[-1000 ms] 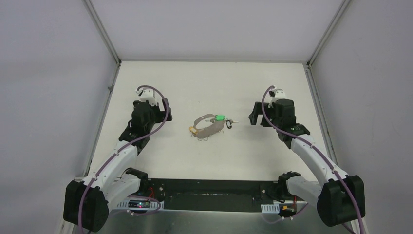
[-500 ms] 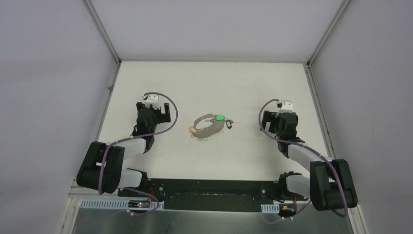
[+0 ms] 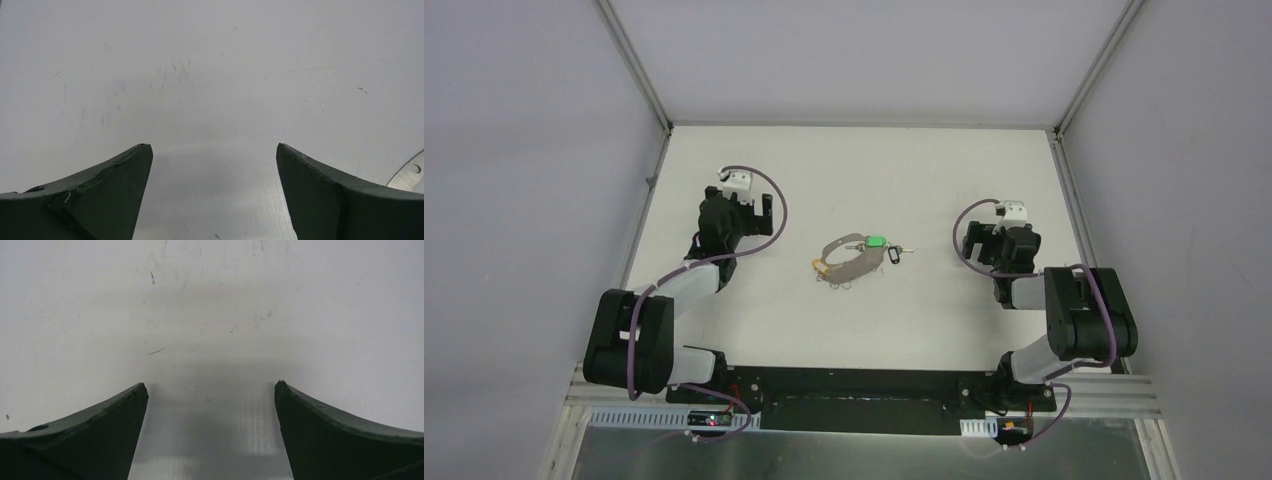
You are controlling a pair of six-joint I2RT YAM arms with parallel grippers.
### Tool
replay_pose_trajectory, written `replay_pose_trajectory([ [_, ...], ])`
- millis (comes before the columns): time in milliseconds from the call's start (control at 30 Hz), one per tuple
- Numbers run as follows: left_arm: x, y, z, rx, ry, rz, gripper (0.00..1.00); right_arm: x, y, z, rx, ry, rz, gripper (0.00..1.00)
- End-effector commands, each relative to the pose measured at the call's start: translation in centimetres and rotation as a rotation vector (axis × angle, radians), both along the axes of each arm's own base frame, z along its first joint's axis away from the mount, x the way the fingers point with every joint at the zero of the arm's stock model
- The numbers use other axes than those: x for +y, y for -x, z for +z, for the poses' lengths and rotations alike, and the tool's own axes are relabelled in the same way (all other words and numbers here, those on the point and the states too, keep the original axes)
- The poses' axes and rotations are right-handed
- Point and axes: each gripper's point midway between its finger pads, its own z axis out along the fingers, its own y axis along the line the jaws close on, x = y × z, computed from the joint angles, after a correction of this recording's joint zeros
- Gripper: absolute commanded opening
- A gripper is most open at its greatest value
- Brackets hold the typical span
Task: Put the keys on the keyring
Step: Reset both arms
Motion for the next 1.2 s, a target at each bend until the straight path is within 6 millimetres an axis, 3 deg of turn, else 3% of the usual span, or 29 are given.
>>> replay_pose_trajectory([
  [0,0.8,0.5,-0.7,0.064,-0.013,0.012,0.99,-0.1,-2.6,2.6,-0.111,-0.008,0.002,1.00],
  [100,0.4,1.4,-1.6,0.076,-0.037,-0.041,0.99,-0.1,-2.7,2.7,-0.123,-0.008,0.004,1.00],
  [200,1.7,2.2,-3.9,0.077,-0.026,0.046,0.99,-0.1,-2.7,2.7,-0.119,-0.008,0.004,1.00],
  [300,0.8,2.2,-3.1,-0.041,-0.075,-0.045,0.99,-0.1,-2.7,2.7,-0.120,-0.008,0.004,1.00],
  [367,2.5,1.9,-4.1,-0.058,-0.062,0.065,0.99,-0.1,-2.7,2.7,-0.119,-0.008,0.004,1.00],
  [433,2.2,1.4,-5.0,-0.093,-0.077,0.038,0.99,-0.1,-2.7,2.7,-0.120,-0.008,0.004,1.00],
  [500,2.2,1.5,-5.7,-0.012,-0.066,0.042,0.99,-0.1,-2.7,2.7,-0.119,-0.008,0.003,1.00],
  [600,2.7,1.1,-5.7,0.002,-0.060,0.073,0.99,-0.1,-2.7,2.8,-0.123,-0.008,0.002,1.00],
  [667,3.0,0.9,-5.5,-0.017,-0.058,0.088,0.94,-0.2,-2.7,2.7,-0.122,-0.008,0.000,1.00],
  [767,3.0,0.9,-5.6,-0.011,-0.059,0.087,0.99,-0.2,-2.7,2.7,-0.121,-0.007,0.000,1.00],
  [1167,3.0,0.9,-5.7,-0.003,-0.059,0.088,0.99,-0.2,-2.7,2.7,-0.121,-0.005,-0.001,1.00],
])
